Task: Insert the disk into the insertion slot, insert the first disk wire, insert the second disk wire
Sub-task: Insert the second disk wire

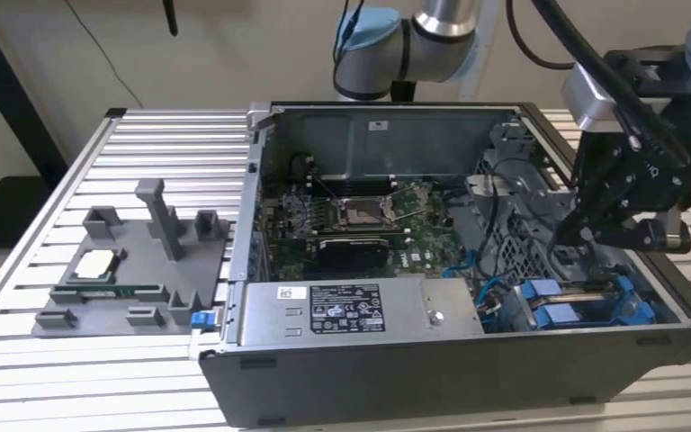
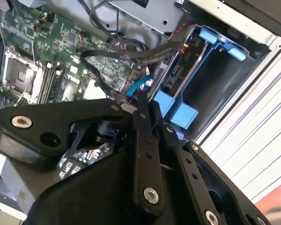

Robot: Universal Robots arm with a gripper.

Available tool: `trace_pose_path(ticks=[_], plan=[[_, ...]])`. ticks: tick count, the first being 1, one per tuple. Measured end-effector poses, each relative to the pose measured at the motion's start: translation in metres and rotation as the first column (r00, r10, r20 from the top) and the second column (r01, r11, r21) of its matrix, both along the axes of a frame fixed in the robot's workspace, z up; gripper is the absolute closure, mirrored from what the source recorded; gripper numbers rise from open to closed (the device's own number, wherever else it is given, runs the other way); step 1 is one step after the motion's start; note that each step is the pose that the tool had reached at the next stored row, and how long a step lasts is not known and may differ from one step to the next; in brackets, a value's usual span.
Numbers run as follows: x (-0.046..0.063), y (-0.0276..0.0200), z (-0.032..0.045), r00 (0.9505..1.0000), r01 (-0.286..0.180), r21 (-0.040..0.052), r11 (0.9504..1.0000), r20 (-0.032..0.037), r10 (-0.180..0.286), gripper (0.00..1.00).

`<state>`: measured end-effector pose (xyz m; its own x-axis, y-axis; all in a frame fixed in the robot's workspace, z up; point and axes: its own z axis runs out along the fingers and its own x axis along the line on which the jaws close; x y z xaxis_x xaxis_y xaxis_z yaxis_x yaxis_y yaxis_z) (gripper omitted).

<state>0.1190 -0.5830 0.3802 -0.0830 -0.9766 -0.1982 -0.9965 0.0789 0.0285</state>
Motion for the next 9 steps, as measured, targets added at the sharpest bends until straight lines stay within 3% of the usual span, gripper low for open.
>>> trace_pose_path(ticks=[9], plan=[[0.0005, -0.0060, -0.0093, 0.9984, -0.055, 0.0000, 0.9985, 0.0058, 0.055, 0.84]])
